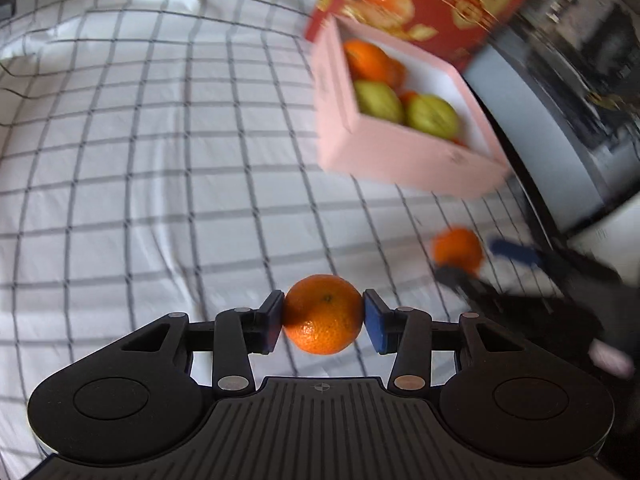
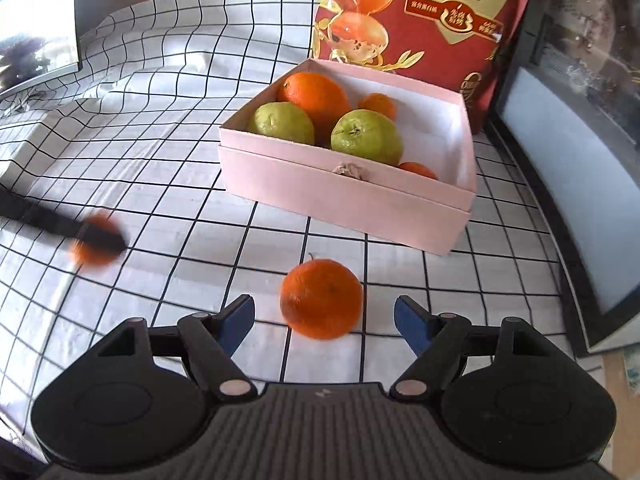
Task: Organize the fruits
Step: 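Grasp the orange on the cloth with the right tool, then lower the tangerine into the pink box with the left tool while the right tool drops the orange in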
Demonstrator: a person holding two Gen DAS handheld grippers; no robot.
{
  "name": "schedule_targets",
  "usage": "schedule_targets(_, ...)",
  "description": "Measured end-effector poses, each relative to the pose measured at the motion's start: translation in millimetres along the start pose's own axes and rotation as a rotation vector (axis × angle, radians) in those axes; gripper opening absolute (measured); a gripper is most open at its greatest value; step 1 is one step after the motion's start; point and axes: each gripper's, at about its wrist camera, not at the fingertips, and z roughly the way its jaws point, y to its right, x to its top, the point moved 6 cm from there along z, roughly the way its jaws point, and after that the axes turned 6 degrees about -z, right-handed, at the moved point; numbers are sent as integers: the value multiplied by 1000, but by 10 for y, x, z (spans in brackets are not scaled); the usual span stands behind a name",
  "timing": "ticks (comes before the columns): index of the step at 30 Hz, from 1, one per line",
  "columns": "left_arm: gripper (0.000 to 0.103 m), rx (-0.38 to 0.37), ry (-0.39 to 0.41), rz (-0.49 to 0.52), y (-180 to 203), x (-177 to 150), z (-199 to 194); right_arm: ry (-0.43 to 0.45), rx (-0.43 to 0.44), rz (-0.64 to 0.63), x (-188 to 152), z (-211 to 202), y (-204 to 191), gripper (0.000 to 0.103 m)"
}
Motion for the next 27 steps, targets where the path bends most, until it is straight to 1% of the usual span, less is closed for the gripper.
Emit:
schedule_targets(4,48,1,-24,17,86,-127,13,-4,7,-2,36,128,32,77)
schedule_targets(7,48,-7,-41,15,105,-130,71,-22,43,15,53,206,76,76)
schedule_targets(8,48,-12,-46,12,116,-112,107,-29,57,23,58,232,88,71)
schedule_targets(9,48,-17,-51,8,130,-114,122,-37,69,27,64,257,96,63)
schedule_targets(11,48,-27,-58,7,158,-122,142,-45,69,22,72,286,99,56)
schedule_targets(13,48,-29,-64,9,185,-133,164,-49,61,5,65,293,92,54)
schedule_targets(15,48,-29,-71,10,188,-141,178,-54,64,-10,48,289,72,51)
schedule_targets(21,48,-19,-85,20,228,-150,237,-44,48,-44,32,284,17,49)
schedule_targets(25,48,-22,-89,17,245,-142,252,-53,61,-11,42,290,70,48)
schedule_targets(27,48,-21,-90,17,246,-126,259,-51,49,-3,25,253,101,48)
